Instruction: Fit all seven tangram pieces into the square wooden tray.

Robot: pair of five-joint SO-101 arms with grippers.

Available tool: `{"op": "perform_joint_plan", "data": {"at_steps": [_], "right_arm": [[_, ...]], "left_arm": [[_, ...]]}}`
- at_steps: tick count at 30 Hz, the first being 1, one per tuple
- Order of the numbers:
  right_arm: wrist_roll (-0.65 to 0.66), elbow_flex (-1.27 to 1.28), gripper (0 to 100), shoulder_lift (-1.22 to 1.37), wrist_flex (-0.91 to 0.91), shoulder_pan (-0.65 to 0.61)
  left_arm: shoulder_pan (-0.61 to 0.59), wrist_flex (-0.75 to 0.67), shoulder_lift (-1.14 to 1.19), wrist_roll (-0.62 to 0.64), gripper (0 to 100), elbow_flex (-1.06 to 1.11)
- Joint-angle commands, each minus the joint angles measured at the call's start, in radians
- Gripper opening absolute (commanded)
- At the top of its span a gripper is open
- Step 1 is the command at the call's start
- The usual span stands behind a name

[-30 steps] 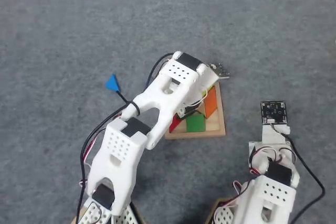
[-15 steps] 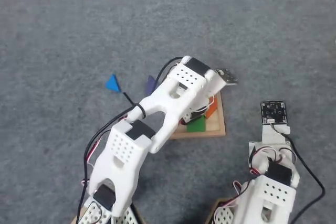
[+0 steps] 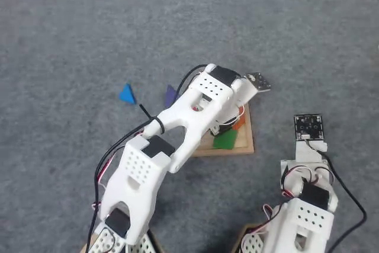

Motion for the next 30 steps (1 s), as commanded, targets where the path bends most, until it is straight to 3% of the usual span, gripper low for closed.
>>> {"op": "perform_joint_plan", "data": {"at_steps": [1, 10, 20, 24, 30], "right_arm": [[0.012, -0.046, 0.7, -0.008, -0.018, -0.013], [0.012, -0.046, 0.7, -0.008, -0.018, -0.013], [0.015, -0.049, 0.7, -0.001, -0.018, 0.002], [0.032, -0.087, 0.7, 0.001, -0.027, 0.147], [0.086, -0.095, 0.7, 0.027, 0.024, 0.136]], "left_arm": [[-0.046, -0.011, -0.015, 0.005, 4, -0.082], [-0.043, 0.152, -0.017, 0.011, 1, -0.3], [0.107, 0.146, -0.018, 0.044, 1, -0.127], [0.114, 0.127, -0.034, 0.072, 1, -0.091], [0.106, 0.094, -0.423, 0.11, 1, 0.025]]}}
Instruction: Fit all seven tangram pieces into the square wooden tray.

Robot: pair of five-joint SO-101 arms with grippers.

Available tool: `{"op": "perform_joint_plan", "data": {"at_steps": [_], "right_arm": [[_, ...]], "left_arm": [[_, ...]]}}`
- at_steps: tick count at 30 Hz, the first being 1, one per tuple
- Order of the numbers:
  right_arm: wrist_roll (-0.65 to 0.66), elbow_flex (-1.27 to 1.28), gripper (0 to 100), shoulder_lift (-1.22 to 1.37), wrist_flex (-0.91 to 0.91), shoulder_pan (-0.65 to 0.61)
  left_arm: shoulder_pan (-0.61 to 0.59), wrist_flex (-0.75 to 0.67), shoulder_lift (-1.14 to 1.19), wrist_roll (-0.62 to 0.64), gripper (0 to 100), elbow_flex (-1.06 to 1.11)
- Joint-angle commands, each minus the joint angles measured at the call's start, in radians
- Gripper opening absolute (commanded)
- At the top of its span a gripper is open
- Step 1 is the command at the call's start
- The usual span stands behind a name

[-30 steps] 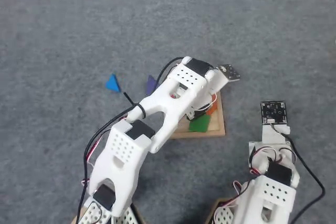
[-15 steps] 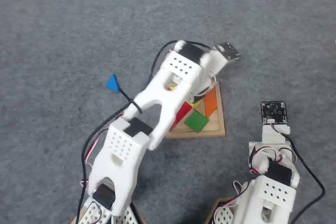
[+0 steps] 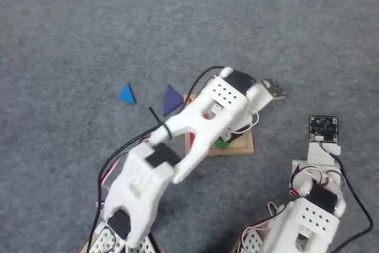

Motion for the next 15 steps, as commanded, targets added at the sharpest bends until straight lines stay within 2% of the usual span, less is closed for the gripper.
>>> {"op": "perform_joint_plan", "data": {"at_steps": [1, 5, 10, 13, 15], "right_arm": [[0.041, -0.064, 0.7, 0.042, 0.01, 0.015], [0.046, -0.118, 0.7, 0.159, -0.002, 0.073], [0.037, -0.259, 0.7, 0.392, -0.008, 0.148], [0.012, -0.359, 0.7, 0.559, -0.016, 0.225], [0.008, -0.387, 0.7, 0.654, -0.058, 0.263]], "left_arm": [[-0.011, -0.048, -0.373, 0.025, 1, 0.084], [-0.11, -0.164, -0.683, 0.043, 1, 0.323], [-0.27, -0.364, -0.954, 0.048, 2, 0.704], [-0.259, -0.45, -1.04, 0.012, 3, 0.891], [-0.227, -0.477, -1.048, -0.031, 9, 0.977]]}}
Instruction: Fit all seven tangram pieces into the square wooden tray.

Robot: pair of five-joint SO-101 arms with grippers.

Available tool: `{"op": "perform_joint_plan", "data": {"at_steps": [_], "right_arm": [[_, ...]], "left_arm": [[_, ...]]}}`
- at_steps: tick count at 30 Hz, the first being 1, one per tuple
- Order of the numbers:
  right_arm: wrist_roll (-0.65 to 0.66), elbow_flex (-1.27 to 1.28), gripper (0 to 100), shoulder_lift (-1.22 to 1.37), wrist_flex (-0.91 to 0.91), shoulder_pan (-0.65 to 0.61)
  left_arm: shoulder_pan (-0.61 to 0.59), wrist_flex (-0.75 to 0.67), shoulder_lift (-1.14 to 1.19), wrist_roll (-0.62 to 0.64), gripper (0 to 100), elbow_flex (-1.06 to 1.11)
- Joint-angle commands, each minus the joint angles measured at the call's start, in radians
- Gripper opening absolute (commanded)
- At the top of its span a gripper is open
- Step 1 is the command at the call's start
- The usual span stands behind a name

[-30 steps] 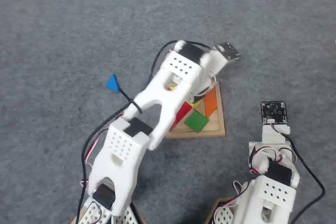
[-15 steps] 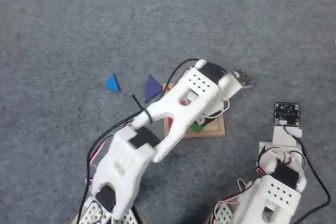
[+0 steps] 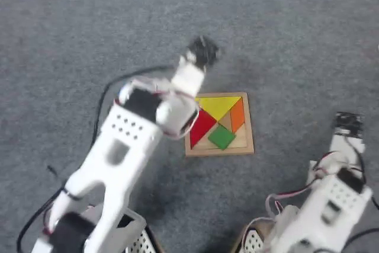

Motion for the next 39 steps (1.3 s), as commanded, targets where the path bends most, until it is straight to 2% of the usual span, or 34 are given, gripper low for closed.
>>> {"op": "perform_joint_plan", "data": {"at_steps": [1, 4, 6, 13, 17, 22, 28, 32, 39], "right_arm": [[-0.017, -0.092, 0.7, 0.173, -0.076, 0.068], [-0.015, -0.092, 0.7, 0.282, -0.143, 0.079], [-0.015, -0.094, 0.7, 0.335, -0.176, 0.082], [-0.035, -0.107, 0.7, 0.367, -0.189, 0.079], [-0.032, -0.107, 0.7, 0.367, -0.189, 0.077], [-0.031, -0.107, 0.7, 0.367, -0.189, 0.077], [-0.029, -0.107, 0.7, 0.367, -0.188, 0.076], [-0.029, -0.107, 0.7, 0.367, -0.188, 0.076], [-0.029, -0.107, 0.7, 0.367, -0.188, 0.076]], "left_arm": [[0.037, -0.075, -0.063, -0.04, 15, 0.131], [0.06, -0.141, -0.012, 0.005, 30, 0.176], [0.086, -0.196, 0.037, -0.009, 33, 0.177], [0.169, -0.336, 0.308, 0.0, 33, 0.088], [0.166, -0.336, 0.488, 0.031, 32, -0.038], [0.163, -0.334, 0.635, 0.043, 25, -0.159], [0.098, -0.333, 0.64, 0.061, 25, -0.205], [0.051, -0.333, 0.631, 0.029, 25, -0.208], [0.052, -0.331, 0.624, 0.006, 25, -0.209]]}}
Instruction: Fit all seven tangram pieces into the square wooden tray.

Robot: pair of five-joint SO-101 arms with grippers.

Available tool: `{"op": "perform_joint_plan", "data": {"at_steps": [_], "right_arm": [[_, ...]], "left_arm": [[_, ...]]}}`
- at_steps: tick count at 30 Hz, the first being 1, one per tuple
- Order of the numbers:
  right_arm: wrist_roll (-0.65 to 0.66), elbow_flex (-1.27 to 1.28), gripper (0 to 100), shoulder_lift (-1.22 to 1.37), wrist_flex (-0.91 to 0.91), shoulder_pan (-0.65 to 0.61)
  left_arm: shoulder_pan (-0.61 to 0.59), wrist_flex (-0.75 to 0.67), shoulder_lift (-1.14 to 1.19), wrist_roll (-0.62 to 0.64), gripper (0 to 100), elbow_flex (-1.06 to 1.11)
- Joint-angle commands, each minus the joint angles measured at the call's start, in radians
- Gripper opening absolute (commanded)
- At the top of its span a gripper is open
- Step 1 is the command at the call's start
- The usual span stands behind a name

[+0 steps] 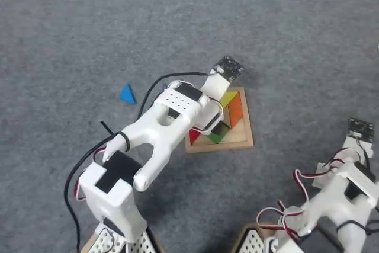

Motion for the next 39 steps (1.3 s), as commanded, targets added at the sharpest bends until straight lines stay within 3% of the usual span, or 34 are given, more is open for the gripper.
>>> {"op": "perform_joint_plan", "data": {"at_steps": [1, 9, 14, 19, 25, 32, 39], "right_arm": [[-0.009, -0.04, 0.7, 0.01, -0.03, 0.004], [-0.009, -0.038, 0.7, 0.01, -0.028, -0.019], [-0.017, -0.043, 0.7, 0.008, -0.031, -0.067], [-0.018, -0.051, 0.7, -0.007, -0.061, -0.157], [-0.074, -0.026, 0.7, -0.059, -0.056, -0.355], [-0.074, -0.005, 0.7, -0.068, -0.062, -0.355], [-0.074, -0.005, 0.7, -0.068, -0.064, -0.358]], "left_arm": [[-0.006, -0.006, -0.037, -0.021, 25, -0.05], [-0.103, 0.163, -0.377, -0.025, 25, -0.051], [-0.292, 0.218, -0.457, -0.015, 24, -0.053], [-0.46, 0.247, -0.318, -0.021, 24, -0.067], [-0.525, 0.253, -0.137, -0.014, 24, -0.2], [-0.537, 0.255, 0.106, 0.014, 24, -0.4], [-0.638, 0.269, 0.315, 0.015, 24, -0.549]]}}
